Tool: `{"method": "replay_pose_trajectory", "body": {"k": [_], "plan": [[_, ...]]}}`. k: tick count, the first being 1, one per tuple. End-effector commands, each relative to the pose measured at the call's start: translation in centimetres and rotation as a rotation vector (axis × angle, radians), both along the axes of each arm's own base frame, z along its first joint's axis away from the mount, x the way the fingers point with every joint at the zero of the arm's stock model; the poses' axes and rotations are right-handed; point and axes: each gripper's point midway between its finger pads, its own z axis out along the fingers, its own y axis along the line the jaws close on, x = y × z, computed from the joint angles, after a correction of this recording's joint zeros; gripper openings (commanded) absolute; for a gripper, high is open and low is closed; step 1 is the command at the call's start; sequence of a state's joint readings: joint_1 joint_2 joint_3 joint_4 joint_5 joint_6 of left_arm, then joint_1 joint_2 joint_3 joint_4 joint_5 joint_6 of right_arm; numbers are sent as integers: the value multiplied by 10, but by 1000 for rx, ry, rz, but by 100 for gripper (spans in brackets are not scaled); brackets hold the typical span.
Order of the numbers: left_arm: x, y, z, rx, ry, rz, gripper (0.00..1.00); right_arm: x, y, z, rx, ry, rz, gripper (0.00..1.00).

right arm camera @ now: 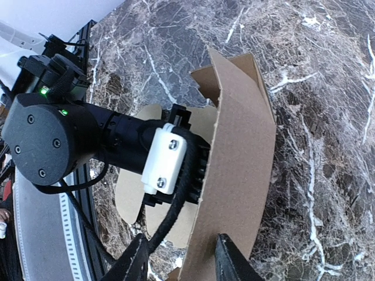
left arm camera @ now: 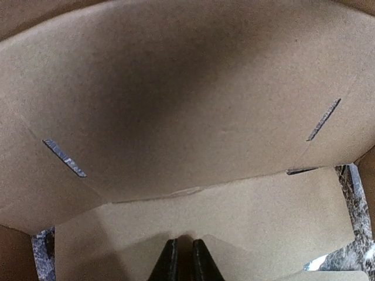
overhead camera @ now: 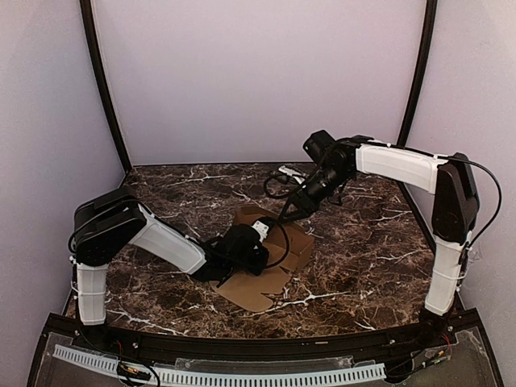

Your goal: Fold the paper box

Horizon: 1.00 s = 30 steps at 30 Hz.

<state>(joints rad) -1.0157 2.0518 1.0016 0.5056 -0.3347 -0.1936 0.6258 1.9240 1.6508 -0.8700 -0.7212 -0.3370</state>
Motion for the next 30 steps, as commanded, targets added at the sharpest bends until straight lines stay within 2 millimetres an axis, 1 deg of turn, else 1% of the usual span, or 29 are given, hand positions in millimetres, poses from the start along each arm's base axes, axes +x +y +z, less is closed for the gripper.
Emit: {"method": "replay_pose_trajectory", "body": {"k": [1,4,8,18,21,25,30], "plan": [[-10,13,-26,68,30,-9,10,-16,5,17,61,52,35,40],[-12,14,-27,59,27,-15,10,-10,5,14,47,41,24,42],[-13,12,-27,50,23,-29,10,0,4,16,49,30,6,44],[-16,7,-17,24,10,-58,10,29,-15,6,26,12,-60,49],[-17,6,-16,18,13,-66,10,26,-19,5,27,14,-56,52],[-17,6,-18,12,15,-66,10,14,-22,3,32,24,-15,55],[-20,7,-20,8,19,-74,10,5,-34,-10,-9,6,14,58]]}}
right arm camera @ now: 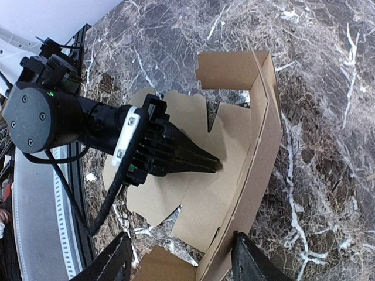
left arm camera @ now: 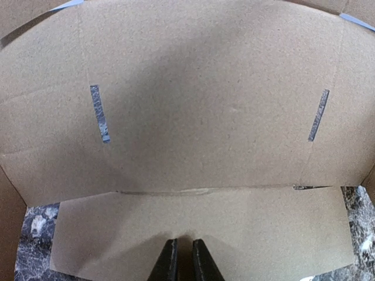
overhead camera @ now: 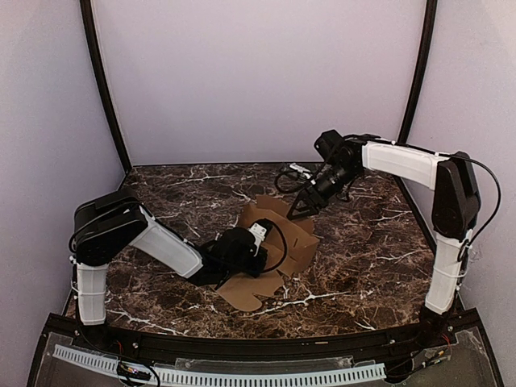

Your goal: Fold the paper box

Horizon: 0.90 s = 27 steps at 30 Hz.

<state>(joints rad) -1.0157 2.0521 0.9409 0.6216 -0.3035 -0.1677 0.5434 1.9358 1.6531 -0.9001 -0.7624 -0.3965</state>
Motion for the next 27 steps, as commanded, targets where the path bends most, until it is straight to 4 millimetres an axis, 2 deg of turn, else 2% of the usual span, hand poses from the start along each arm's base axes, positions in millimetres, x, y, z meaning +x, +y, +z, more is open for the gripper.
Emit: {"method": "replay_pose_trajectory", "body": {"k": [1,7,13,16,18,22,27], "plan": [[-14,7,-19,47,44,-34,10,-15,-12,-10,-34,-12,40,59],[-13,5,-22,48,48,-33,10,-19,-11,-4,-6,11,30,62],[-13,3,-26,46,51,-38,10,-40,-3,-17,-1,79,72,66],[-13,3,-23,33,46,-41,10,-38,1,-19,-27,55,60,66],[-15,2,-12,16,31,-52,11,-26,-1,-21,-69,16,15,66],[-15,4,38,-21,-28,-66,15,3,-11,-30,-159,-54,-81,62],[-18,10,79,-30,-78,-88,18,13,-9,-32,-167,-68,-97,54]]}}
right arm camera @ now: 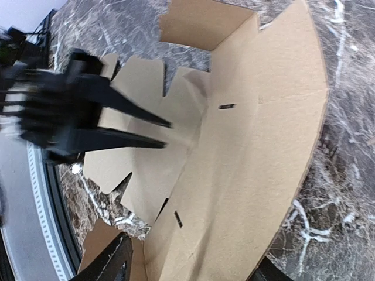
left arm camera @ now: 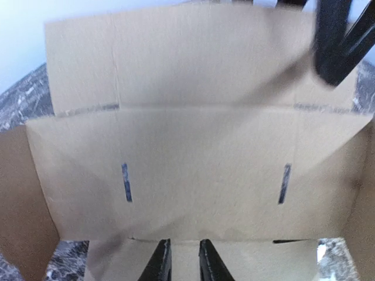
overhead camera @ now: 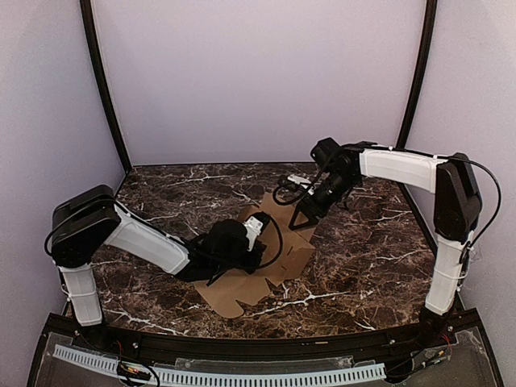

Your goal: Fold the paper box

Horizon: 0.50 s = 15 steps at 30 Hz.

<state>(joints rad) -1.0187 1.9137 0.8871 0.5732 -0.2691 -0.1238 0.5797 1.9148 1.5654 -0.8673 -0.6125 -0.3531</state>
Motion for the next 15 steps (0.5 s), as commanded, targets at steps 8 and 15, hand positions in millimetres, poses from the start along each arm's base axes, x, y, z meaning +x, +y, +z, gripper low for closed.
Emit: {"method": "replay_pose_trajectory", "body": {"k": [8,15], "plan": [[-14,54,103,0,-137,55,38,29,3,0,-28,-84,-38,33],[2,115,105,-13,-42,191,59,34,9,5,-18,-88,-20,18]]}}
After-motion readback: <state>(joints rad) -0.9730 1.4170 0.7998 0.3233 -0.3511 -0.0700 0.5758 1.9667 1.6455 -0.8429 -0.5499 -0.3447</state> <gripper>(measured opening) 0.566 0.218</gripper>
